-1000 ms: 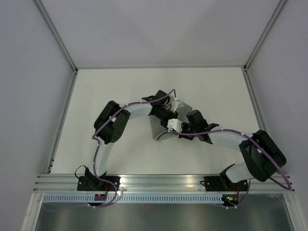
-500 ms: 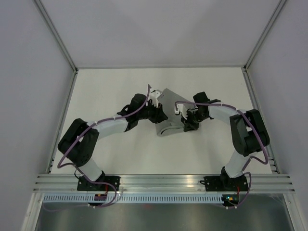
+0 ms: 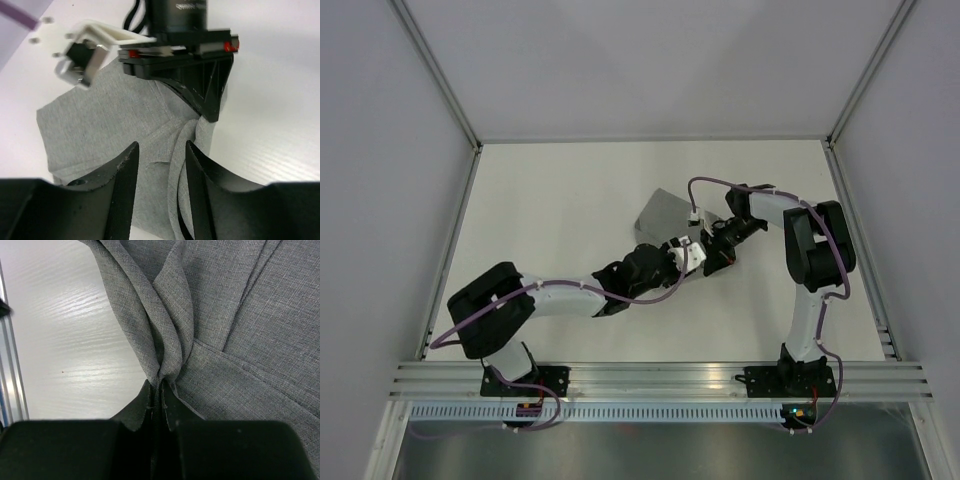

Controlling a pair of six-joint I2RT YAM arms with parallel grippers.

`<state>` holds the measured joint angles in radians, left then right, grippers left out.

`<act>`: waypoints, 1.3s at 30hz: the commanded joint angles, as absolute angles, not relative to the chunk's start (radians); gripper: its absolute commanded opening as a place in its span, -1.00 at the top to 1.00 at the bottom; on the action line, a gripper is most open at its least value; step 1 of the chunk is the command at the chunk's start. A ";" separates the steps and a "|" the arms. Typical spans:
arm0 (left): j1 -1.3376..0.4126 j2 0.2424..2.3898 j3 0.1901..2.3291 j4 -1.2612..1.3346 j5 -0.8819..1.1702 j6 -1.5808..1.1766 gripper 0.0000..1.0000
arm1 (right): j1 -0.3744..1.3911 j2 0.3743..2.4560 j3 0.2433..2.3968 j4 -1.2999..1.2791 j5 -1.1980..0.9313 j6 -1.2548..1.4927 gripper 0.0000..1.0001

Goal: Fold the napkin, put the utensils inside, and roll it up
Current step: Roll the napkin with the utensil

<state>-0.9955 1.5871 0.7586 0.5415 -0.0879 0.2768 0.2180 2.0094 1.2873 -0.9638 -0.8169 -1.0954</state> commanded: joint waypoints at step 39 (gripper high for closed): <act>-1.155 2.013 1.072 0.224 -0.150 0.595 0.58 | 0.152 2.264 1.466 -1.253 -0.851 -1.238 0.99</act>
<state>-1.1664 1.9812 1.0485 0.3016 -0.1734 0.5961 0.1638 2.2215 1.4593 -1.3132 -0.8852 -1.1732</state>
